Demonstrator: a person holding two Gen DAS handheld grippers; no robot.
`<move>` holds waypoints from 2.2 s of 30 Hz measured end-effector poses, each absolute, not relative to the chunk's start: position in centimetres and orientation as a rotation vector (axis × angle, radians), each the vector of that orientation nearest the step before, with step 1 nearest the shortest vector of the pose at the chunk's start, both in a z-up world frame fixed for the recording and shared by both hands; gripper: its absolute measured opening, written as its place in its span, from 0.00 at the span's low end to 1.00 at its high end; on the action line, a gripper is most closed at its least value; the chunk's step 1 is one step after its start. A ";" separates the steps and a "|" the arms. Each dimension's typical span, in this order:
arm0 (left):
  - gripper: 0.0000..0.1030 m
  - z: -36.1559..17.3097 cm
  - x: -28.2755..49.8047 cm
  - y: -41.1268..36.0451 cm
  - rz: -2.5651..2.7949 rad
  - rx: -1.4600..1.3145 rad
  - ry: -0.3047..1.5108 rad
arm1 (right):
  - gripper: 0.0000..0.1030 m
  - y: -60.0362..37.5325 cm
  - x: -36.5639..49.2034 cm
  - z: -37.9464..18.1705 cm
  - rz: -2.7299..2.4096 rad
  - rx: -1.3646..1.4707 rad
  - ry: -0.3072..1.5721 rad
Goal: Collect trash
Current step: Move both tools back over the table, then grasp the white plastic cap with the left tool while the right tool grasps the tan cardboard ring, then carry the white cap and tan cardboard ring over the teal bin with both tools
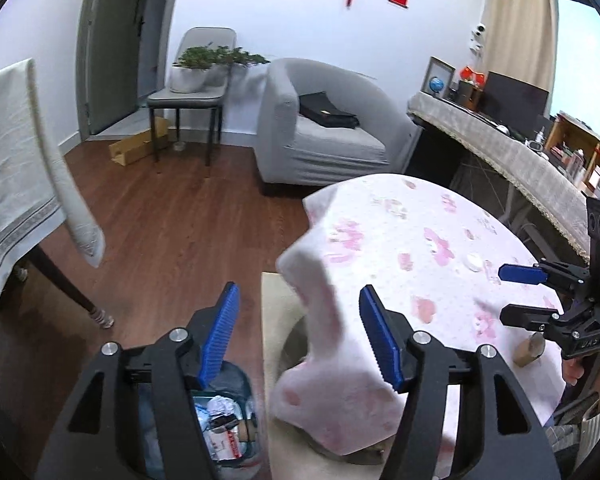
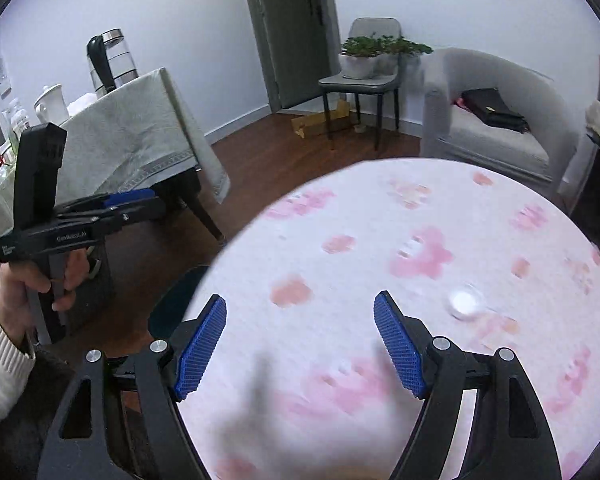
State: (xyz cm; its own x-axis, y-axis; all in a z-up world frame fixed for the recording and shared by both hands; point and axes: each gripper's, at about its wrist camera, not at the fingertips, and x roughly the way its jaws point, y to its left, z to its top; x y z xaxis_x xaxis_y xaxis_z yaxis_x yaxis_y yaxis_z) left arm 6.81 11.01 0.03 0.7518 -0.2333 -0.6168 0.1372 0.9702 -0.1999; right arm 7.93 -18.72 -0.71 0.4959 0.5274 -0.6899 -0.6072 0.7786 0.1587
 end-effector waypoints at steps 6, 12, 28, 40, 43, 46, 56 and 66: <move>0.68 -0.3 7.9 7.3 -0.251 -0.135 0.709 | 0.75 -22.5 7.8 -1.9 0.683 -0.081 0.824; 0.70 -1.0 9.0 4.4 -0.260 -0.115 0.735 | 0.76 -25.1 6.3 -2.3 0.744 -0.095 0.830; 0.74 -1.9 11.1 -2.1 -0.291 -0.092 0.775 | 0.59 -25.8 2.3 -4.5 0.869 -0.258 0.832; 0.76 -2.2 13.0 -6.9 -0.329 -0.042 0.785 | 0.45 -27.8 3.6 -4.3 0.758 -0.276 0.818; 0.76 -2.4 13.9 -8.2 -0.356 -0.019 0.789 | 0.45 -29.0 4.7 -4.1 0.729 -0.248 0.823; 0.76 -2.9 14.8 -9.7 -0.368 0.016 0.799 | 0.45 -30.7 6.1 -3.8 0.686 -0.208 0.823; 0.61 -4.5 17.8 -14.0 -0.411 0.138 0.883 | 0.45 -34.0 9.7 -3.9 0.613 -0.139 0.839; 0.33 -5.0 18.2 -16.3 -0.439 0.209 0.874 | 0.44 -35.4 12.1 -4.2 0.545 -0.073 0.865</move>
State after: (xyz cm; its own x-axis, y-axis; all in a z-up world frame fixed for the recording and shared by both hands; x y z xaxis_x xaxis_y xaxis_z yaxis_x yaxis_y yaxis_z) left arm 18.23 -16.28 -4.98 0.5601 -0.2852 -0.7778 0.4535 0.8912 -0.0002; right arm 12.08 -35.45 -4.19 0.5220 0.4254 -0.7393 -0.4832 0.8618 0.1547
